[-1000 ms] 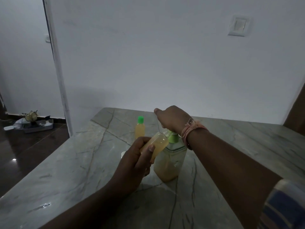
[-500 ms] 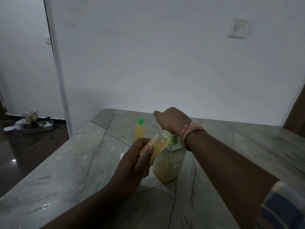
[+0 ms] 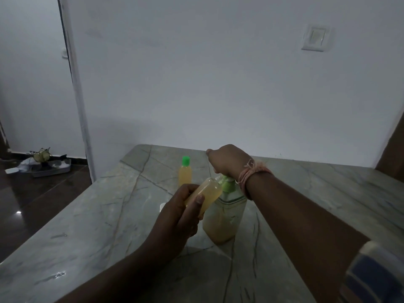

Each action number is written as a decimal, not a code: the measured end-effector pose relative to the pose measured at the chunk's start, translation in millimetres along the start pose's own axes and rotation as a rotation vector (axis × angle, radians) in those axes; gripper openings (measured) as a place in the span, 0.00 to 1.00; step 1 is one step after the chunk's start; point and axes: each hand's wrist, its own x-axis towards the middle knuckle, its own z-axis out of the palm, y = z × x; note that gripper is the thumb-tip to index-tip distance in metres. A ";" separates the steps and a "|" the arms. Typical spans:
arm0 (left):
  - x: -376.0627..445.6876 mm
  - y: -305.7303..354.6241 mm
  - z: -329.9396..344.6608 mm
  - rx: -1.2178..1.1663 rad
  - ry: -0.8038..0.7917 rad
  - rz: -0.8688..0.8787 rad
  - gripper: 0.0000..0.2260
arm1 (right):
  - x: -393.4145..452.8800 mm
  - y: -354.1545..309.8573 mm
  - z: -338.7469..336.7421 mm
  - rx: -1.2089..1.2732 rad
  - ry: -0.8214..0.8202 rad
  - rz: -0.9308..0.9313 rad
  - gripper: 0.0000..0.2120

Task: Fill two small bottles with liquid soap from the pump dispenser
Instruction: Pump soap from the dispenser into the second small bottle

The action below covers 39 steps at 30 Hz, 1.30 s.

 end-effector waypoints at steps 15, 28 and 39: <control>-0.7 2.4 -0.7 -0.001 -0.001 0.017 0.08 | -8.7 -7.3 -2.7 0.000 -0.023 0.000 0.21; -1.7 1.3 0.0 0.005 0.009 0.012 0.10 | -10.6 -5.2 -0.3 0.103 0.095 0.117 0.27; -0.1 4.9 0.3 0.005 0.001 0.022 0.07 | -12.0 -5.2 -7.9 0.055 0.002 0.073 0.21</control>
